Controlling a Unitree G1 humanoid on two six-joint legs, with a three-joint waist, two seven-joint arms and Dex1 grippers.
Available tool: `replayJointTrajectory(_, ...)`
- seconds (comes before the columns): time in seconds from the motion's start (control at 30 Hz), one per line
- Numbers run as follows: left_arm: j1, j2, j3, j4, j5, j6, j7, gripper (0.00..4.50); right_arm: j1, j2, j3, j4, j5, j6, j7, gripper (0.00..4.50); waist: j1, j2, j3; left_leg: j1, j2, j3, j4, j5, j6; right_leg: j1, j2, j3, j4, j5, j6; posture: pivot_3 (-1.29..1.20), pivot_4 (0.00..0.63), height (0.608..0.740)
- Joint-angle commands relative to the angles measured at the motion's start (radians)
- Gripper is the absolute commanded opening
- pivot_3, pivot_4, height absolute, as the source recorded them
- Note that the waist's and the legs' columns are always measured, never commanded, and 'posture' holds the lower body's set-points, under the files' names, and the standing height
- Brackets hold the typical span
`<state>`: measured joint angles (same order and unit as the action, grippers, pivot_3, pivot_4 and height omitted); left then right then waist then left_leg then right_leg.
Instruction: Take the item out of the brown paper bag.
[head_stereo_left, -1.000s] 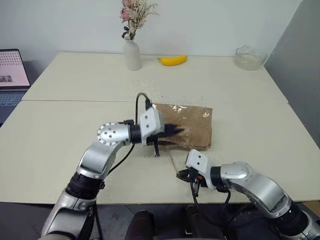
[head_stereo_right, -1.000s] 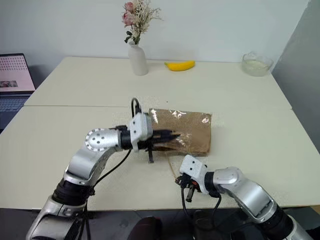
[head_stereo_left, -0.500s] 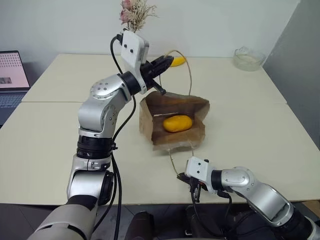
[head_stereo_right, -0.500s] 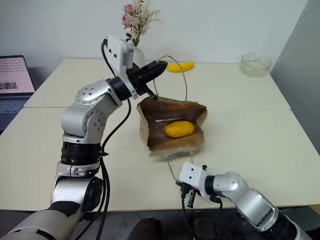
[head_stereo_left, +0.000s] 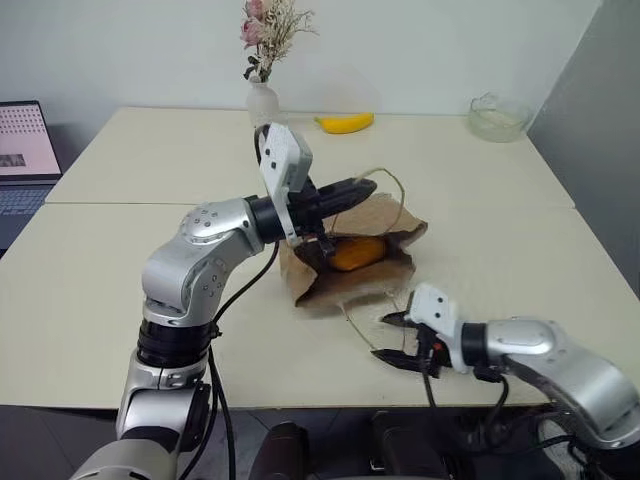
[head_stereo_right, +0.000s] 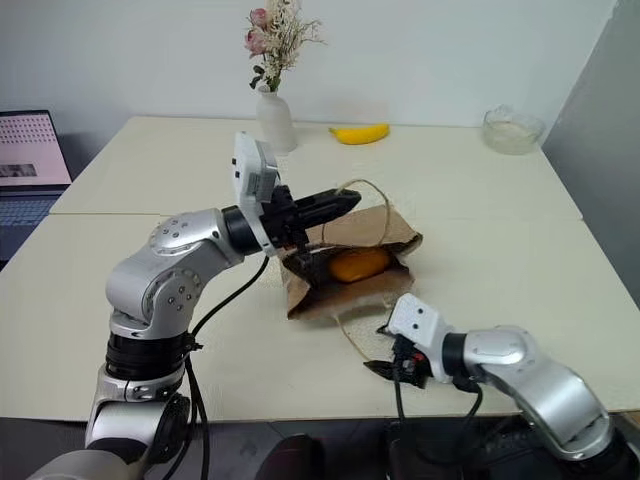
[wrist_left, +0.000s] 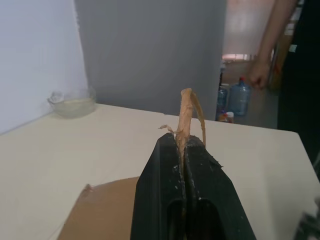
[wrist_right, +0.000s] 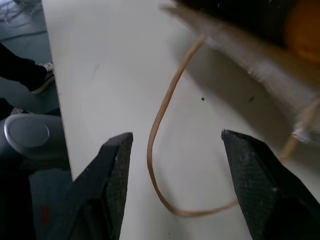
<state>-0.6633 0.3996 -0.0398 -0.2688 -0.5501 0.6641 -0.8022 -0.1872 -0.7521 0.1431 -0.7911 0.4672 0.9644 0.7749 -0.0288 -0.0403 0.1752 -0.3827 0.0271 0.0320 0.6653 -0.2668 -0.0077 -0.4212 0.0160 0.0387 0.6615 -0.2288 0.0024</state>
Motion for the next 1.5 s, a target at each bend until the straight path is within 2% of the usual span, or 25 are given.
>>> replayJointTrajectory(0.03,0.003,0.016,-0.019,-0.043,0.003,-0.04,-0.03,0.0,-0.022,0.017,-0.172,-0.071,0.195,0.049,0.027,2.73,0.0,0.0,0.0,0.0,0.0,0.0,0.0,0.0,0.0,0.0,0.0,0.0,0.0,0.0,0.0,0.0,0.15,0.74)
replayJointTrajectory(0.07,0.009,0.021,-0.031,-0.046,0.011,-0.053,-0.042,0.0,-0.036,0.039,-0.211,-0.067,0.256,0.069,0.014,2.73,0.0,0.0,0.0,0.0,0.0,0.0,0.0,0.0,0.0,0.0,0.0,0.0,0.0,0.0,0.0,0.0,0.15,0.74)
replayJointTrajectory(0.13,0.015,0.021,-0.037,-0.043,0.013,-0.065,-0.045,0.0,-0.068,0.069,-0.214,-0.049,0.279,0.084,-0.029,2.73,-0.003,0.0,0.0,0.0,0.0,0.0,0.0,0.0,0.0,0.0,0.0,0.0,0.0,0.0,0.0,0.0,0.15,0.74)
replayJointTrajectory(0.27,-0.011,0.003,-0.018,-0.012,0.0,-0.073,-0.027,0.0,-0.16,0.157,-0.056,0.06,0.135,0.054,-0.18,2.73,-0.003,0.0,0.0,0.001,0.001,0.0,0.0,0.0,0.0,0.0,0.0,0.001,0.001,0.0,0.0,0.0,0.15,0.74)
replayJointTrajectory(0.33,-0.02,0.008,-0.009,-0.009,-0.007,-0.074,-0.034,0.0,-0.212,0.244,0.003,0.163,0.063,0.048,-0.282,2.73,-0.004,0.0,0.0,0.0,0.0,0.0,0.0,0.0,0.0,0.0,0.0,0.0,0.0,0.0,0.0,0.0,0.15,0.74)
replayJointTrajectory(0.43,-0.014,0.026,-0.008,-0.019,-0.009,-0.084,-0.054,0.0,-0.25,0.341,0.031,0.26,0.014,0.044,-0.359,3.37,-0.002,0.0,0.0,-0.001,0.0,0.001,-0.001,0.0,0.0,-0.002,0.0,0.001,0.001,0.0,0.0,0.0,0.15,0.74)
replayJointTrajectory(0.53,-0.015,0.038,0.008,-0.022,-0.02,-0.081,-0.054,0.0,-0.277,0.39,0.106,0.323,-0.085,-0.022,-0.416,4.45,-0.002,0.0,0.0,-0.002,0.0,0.001,-0.001,0.0,0.0,-0.002,0.0,0.001,-0.001,0.0,0.0,0.0,0.15,0.74)
replayJointTrajectory(0.57,-0.017,0.038,0.014,-0.021,-0.024,-0.08,-0.048,0.0,-0.284,0.39,0.136,0.334,-0.126,-0.049,-0.427,4.49,-0.002,0.0,0.0,-0.003,0.0,0.001,-0.001,0.0,0.0,-0.003,0.0,0.001,-0.001,0.0,0.0,0.0,0.15,0.74)
replayJointTrajectory(0.77,-0.069,0.005,0.08,0.014,-0.063,-0.039,0.04,0.0,-0.312,0.251,0.392,0.344,-0.426,-0.259,-0.398,4.49,-0.001,0.0,0.0,-0.004,0.0,0.001,-0.001,0.0,0.0,-0.003,0.0,0.001,-0.001,0.0,0.0,0.0,0.15,0.74)
replayJointTrajectory(0.93,-0.114,-0.027,0.135,0.048,-0.113,0.015,0.12,0.0,-0.348,0.154,0.527,0.373,-0.671,-0.412,-0.361,4.49,-0.002,0.0,0.0,-0.003,0.0,0.001,-0.001,0.0,0.0,-0.003,0.0,0.0,-0.001,0.0,0.0,0.0,0.15,0.74)
replayJointTrajectory(1.1,-0.114,-0.027,0.131,0.043,-0.127,0.026,0.128,0.0,-0.401,0.161,0.542,0.473,-0.802,-0.463,-0.324,4.49,-0.003,0.0,0.0,-0.003,0.001,0.001,-0.001,0.0,0.0,-0.003,0.0,0.001,0.0,0.0,0.0,0.0,0.15,0.74)
replayJointTrajectory(1.43,-0.087,-0.025,0.104,0.022,-0.119,0.013,0.11,0.0,-0.549,0.24,0.541,0.781,-0.916,-0.577,-0.182,4.49,-0.003,0.0,0.0,-0.002,0.001,0.001,-0.001,0.0,0.0,-0.003,0.0,0.001,0.0,0.0,0.0,0.0,0.15,0.74)
replayJointTrajectory(1.5,-0.081,-0.024,0.104,0.022,-0.115,0.011,0.115,0.0,-0.553,0.264,0.53,0.801,-0.919,-0.602,-0.167,4.08,-0.003,0.0,0.0,-0.002,0.001,0.001,-0.001,0.0,0.0,-0.003,0.0,0.001,0.0,0.0,0.0,0.0,0.15,0.74)
